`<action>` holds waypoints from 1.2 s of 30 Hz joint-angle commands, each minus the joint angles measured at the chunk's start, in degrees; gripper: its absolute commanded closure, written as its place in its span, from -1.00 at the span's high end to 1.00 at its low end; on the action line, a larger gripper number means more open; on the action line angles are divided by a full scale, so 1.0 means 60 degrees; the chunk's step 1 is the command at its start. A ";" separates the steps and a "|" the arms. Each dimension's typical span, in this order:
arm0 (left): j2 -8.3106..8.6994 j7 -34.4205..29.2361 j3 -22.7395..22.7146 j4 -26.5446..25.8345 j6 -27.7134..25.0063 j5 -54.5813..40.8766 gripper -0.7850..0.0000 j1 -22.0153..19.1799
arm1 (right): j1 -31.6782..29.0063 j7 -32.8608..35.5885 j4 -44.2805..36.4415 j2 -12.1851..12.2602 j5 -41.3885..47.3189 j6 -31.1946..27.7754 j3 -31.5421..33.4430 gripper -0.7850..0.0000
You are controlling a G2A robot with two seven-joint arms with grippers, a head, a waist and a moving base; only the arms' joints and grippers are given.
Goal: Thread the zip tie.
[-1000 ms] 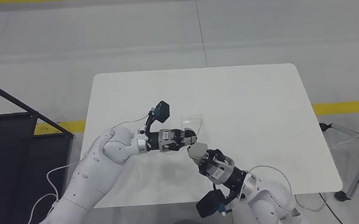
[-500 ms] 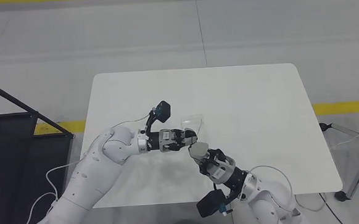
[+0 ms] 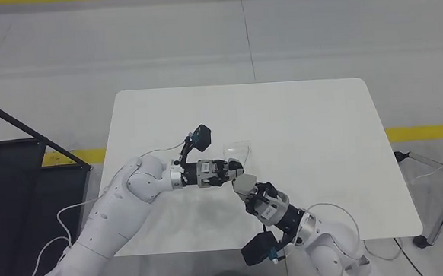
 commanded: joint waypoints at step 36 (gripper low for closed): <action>0.0087 0.0032 0.0180 -0.0020 0.0149 -0.0111 -1.00 -0.0068 | 0.0033 0.0115 0.0013 0.0165 0.0224 0.0352 -0.0099 -1.00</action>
